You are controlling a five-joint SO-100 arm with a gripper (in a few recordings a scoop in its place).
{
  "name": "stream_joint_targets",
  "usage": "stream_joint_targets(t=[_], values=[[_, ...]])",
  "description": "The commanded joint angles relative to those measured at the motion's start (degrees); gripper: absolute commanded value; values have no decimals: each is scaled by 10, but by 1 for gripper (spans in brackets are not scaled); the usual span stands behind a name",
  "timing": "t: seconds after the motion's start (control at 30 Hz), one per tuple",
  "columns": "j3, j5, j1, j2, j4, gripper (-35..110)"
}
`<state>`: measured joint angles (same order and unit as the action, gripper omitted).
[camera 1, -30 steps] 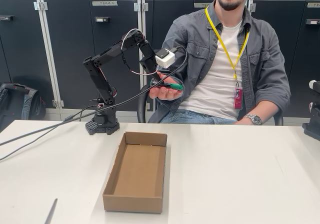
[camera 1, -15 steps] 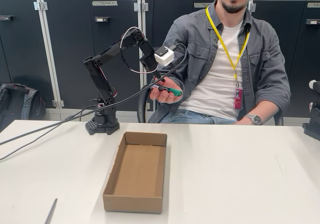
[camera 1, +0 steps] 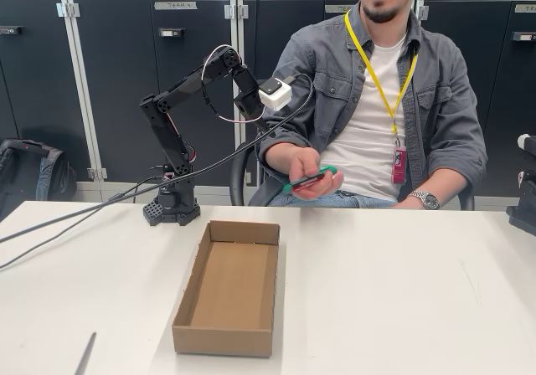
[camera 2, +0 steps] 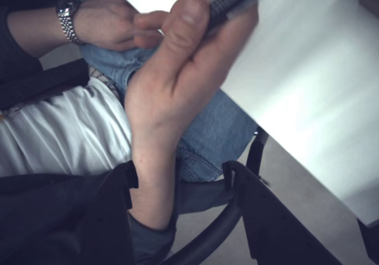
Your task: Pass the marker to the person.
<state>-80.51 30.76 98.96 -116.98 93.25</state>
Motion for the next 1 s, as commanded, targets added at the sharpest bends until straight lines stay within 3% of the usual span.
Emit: stream_joint_targets(t=[0.0, 0.97], values=[[28, 5, -2, -4, 1, 31], [4, -4, -4, -19, 3, 31]])
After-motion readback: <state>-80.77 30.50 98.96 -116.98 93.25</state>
